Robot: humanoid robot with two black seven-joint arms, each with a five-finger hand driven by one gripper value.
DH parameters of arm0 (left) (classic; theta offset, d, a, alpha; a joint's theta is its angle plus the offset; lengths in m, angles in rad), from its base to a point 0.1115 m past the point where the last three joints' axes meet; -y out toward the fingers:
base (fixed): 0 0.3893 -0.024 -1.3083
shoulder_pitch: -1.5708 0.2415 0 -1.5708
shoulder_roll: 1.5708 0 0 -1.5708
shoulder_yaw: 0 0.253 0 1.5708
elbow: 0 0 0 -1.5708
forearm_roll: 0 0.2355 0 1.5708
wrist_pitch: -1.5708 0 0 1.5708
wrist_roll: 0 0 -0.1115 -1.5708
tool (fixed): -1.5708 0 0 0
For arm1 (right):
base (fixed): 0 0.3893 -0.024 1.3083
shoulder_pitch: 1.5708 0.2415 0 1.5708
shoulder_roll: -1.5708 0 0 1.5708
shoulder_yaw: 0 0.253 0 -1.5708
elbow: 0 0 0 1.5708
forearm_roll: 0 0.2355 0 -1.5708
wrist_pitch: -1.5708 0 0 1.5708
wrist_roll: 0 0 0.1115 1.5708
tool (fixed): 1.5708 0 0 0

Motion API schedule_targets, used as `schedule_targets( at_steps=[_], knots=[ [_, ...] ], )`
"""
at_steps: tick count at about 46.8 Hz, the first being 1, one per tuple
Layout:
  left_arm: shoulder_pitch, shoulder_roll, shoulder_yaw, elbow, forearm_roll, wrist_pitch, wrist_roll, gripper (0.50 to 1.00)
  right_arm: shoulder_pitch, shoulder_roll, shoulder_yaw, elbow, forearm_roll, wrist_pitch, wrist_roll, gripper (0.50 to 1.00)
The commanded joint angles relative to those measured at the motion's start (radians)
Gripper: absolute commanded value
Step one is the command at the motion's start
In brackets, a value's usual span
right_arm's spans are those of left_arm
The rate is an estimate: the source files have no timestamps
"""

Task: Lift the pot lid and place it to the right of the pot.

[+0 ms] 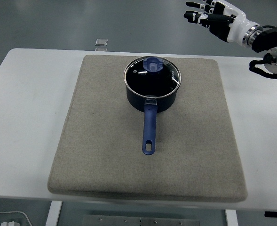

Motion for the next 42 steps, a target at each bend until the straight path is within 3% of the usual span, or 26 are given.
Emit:
schedule_targets(
  at_steps=[1, 14, 26, 42],
  knots=[
    [0.001, 0.0, 0.0, 0.0, 0.0, 0.0, 0.0, 1.0, 0.014, 0.0, 0.002, 0.0, -0.087, 0.02, 0.0, 0.915],
    [-0.001, 0.0, 0.0, 0.0, 0.0, 0.0, 0.0, 1.0, 0.049, 0.012, 0.002, 0.004, -0.319, 0.086, 0.002, 0.913],
    [-0.001, 0.0, 0.0, 0.0, 0.0, 0.0, 0.0, 1.0, 0.076, 0.092, -0.031, 0.012, -0.546, 0.08, 0.005, 0.913],
    [-0.001, 0.0, 0.0, 0.0, 0.0, -0.001, 0.001, 1.0, 0.184, 0.123, -0.208, 0.083, -0.796, 0.071, 0.048, 0.913]
  ],
)
